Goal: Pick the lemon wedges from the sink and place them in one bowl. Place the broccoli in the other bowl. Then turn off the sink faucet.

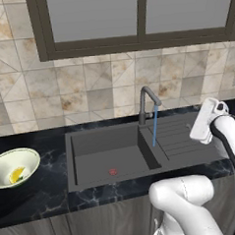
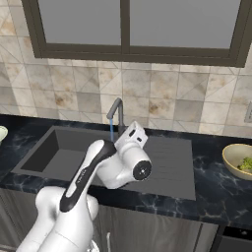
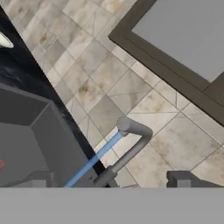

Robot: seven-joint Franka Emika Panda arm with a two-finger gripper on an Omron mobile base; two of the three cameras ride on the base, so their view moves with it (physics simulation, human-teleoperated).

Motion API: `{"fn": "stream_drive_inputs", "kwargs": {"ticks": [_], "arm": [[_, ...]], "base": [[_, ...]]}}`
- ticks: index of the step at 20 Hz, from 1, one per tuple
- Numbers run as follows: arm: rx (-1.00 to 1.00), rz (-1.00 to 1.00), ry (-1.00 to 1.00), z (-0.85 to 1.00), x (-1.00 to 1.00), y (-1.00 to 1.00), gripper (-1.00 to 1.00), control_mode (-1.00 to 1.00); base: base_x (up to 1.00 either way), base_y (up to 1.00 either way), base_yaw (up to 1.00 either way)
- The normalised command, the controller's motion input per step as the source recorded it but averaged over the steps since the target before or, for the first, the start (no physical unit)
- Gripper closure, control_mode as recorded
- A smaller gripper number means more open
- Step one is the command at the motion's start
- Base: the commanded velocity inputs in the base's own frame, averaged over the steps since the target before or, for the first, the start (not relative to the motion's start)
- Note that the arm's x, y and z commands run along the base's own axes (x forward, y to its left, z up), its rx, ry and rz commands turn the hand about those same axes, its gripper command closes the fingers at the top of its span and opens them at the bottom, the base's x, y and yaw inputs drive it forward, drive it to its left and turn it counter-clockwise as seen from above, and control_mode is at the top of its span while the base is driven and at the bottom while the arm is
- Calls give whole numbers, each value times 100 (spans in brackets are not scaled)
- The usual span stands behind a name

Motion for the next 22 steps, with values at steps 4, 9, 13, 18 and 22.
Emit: {"fn": "stream_drive_inputs", "kwargs": {"ticks": [4, 9, 13, 18, 22], "arm": [[14, 3, 17, 0, 30, -33, -100, -100], [37, 8, 4, -7, 0, -69, -100, -100], [37, 3, 1, -14, 12, -27, -100, -100], [16, -5, 0, 0, 25, 0, -100, -100], [2, -2, 14, -12, 38, 21, -100, -100]], "base": [[0, 0, 0], [0, 0, 0], [0, 0, 0], [0, 0, 0], [0, 0, 0]]}}
